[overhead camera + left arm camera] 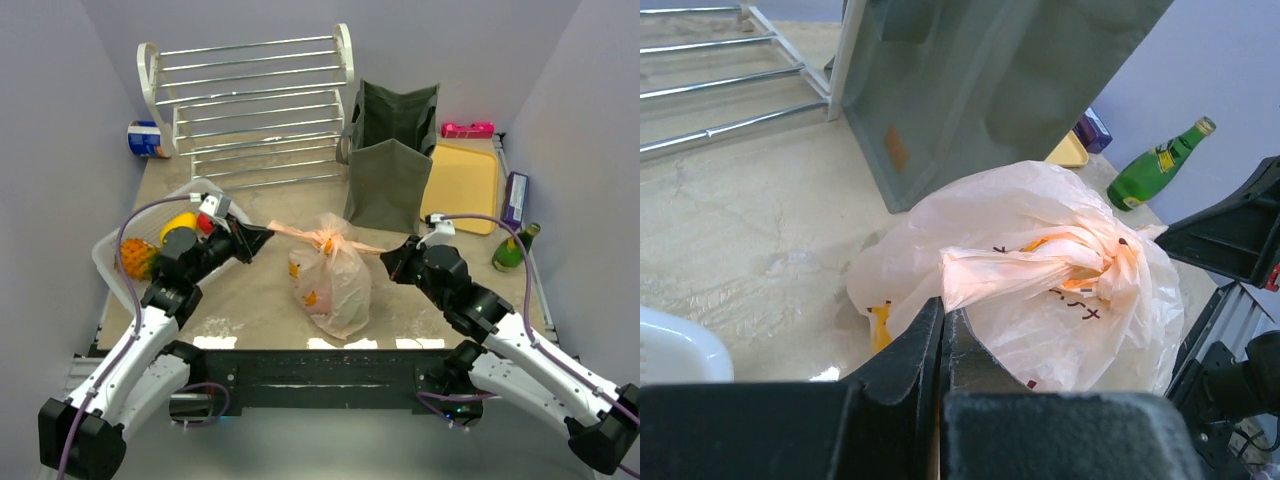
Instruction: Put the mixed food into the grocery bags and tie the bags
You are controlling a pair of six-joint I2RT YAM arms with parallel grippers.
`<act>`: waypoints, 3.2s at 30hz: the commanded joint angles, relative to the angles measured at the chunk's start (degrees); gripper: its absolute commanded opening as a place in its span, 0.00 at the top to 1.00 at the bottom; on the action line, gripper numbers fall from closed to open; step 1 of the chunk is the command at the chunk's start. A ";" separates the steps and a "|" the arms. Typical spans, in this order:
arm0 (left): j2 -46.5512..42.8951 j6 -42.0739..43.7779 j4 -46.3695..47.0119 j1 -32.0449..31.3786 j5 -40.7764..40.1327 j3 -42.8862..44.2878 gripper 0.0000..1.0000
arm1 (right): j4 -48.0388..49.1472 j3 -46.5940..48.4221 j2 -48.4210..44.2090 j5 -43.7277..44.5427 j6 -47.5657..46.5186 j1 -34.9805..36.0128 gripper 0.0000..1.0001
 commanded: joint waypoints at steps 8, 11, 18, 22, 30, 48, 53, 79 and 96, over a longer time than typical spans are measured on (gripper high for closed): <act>4.40 -1.20 11.55 3.39 18.58 -1.12 1.00 | -3.65 6.72 5.08 -8.81 -6.95 -1.42 1.00; 4.14 -1.12 11.21 3.30 20.16 -1.39 1.00 | -7.01 10.95 8.43 -10.57 -0.01 -1.42 0.51; 4.31 0.90 8.39 3.21 23.15 -0.78 1.00 | -2.02 4.83 3.71 -11.27 25.03 -1.51 0.26; 4.57 0.91 8.56 2.95 23.60 -0.86 1.00 | 2.47 1.21 2.99 -13.04 34.61 -1.42 0.23; 4.05 0.64 9.18 2.33 23.86 -1.13 1.00 | 0.89 -2.39 3.87 -5.22 38.32 -1.33 0.20; 3.70 0.73 9.53 1.63 23.86 -1.39 1.00 | 21.28 -11.45 4.58 -3.55 46.58 -1.33 0.16; 3.87 0.64 9.79 1.45 23.86 -1.48 1.00 | 26.12 -13.12 5.98 -6.09 50.54 -1.42 0.17; -1.22 -6.12 15.85 0.92 9.90 -6.13 1.00 | 27.89 -9.00 10.92 -0.67 47.13 -1.42 1.00; -3.68 -12.54 15.86 3.03 -5.85 -16.68 1.00 | 8.72 -14.44 -3.06 11.92 33.14 -9.77 1.00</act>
